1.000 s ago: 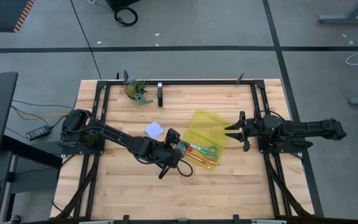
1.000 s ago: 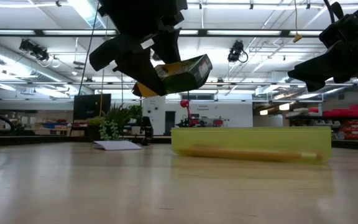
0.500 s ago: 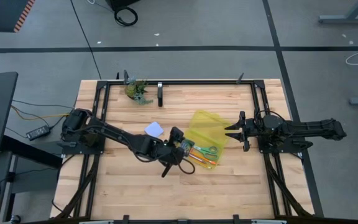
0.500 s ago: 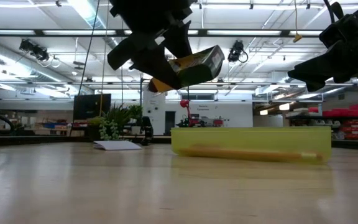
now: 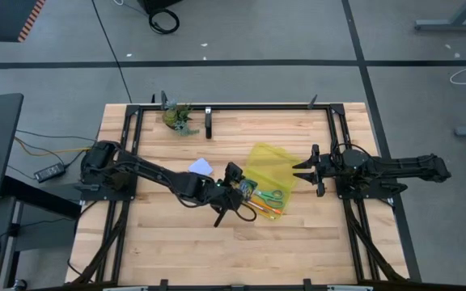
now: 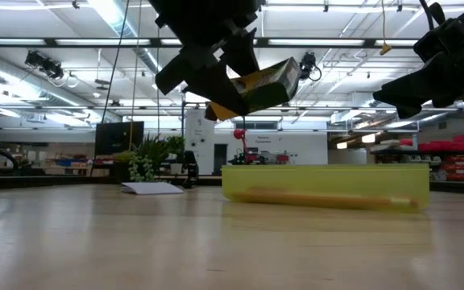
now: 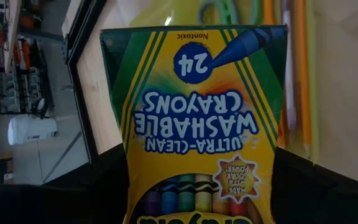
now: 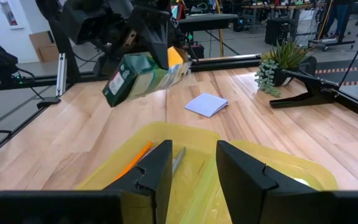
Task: Pack school essentials
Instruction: Put the yellow crayon box into the yellow supply box
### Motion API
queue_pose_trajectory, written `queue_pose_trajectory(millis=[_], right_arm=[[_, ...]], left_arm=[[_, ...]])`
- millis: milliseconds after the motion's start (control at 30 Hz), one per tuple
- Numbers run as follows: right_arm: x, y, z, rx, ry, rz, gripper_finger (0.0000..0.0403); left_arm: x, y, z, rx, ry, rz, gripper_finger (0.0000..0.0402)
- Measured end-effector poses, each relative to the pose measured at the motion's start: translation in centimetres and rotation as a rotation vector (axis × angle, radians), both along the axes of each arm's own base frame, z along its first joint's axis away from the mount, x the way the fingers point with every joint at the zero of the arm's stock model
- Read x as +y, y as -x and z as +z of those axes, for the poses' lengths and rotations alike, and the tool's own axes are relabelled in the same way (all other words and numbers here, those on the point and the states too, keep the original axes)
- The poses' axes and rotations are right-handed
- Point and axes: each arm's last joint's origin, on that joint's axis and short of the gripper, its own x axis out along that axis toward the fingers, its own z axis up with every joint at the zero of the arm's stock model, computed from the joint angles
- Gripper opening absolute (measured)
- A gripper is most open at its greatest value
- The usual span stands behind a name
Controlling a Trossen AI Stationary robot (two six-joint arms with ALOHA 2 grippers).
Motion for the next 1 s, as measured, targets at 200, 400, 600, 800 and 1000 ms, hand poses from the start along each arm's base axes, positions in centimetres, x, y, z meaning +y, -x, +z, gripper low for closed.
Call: queue_pose_trajectory(millis=[200, 400, 600, 800, 1000], right_arm=[[0.0, 0.0, 0.0, 0.001, 0.000, 0.000, 0.0131], [0.0, -0.1, -0.1, 0.011, 0.000, 0.000, 0.0131], [0.0, -0.1, -0.1, 0.010, 0.000, 0.000, 0.0131], [0.0, -0.1, -0.1, 0.014, 0.000, 0.000, 0.0131], [0.0, -0.1, -0.1, 0.014, 0.000, 0.000, 0.0131]], left_arm=[[-0.4, -1.1, -1.5, 0.002, -0.012, -0.045, 0.0302], [-0.4, -2.4, -3.6, 0.013, -0.067, -0.094, 0.0302], [0.1, -3.6, -3.8, -0.060, -0.072, -0.117, 0.0302], [0.9, -4.3, -3.4, -0.142, 0.086, -0.123, 0.0302], [1.7, -5.1, -4.1, -0.182, 0.171, -0.118, 0.0302]])
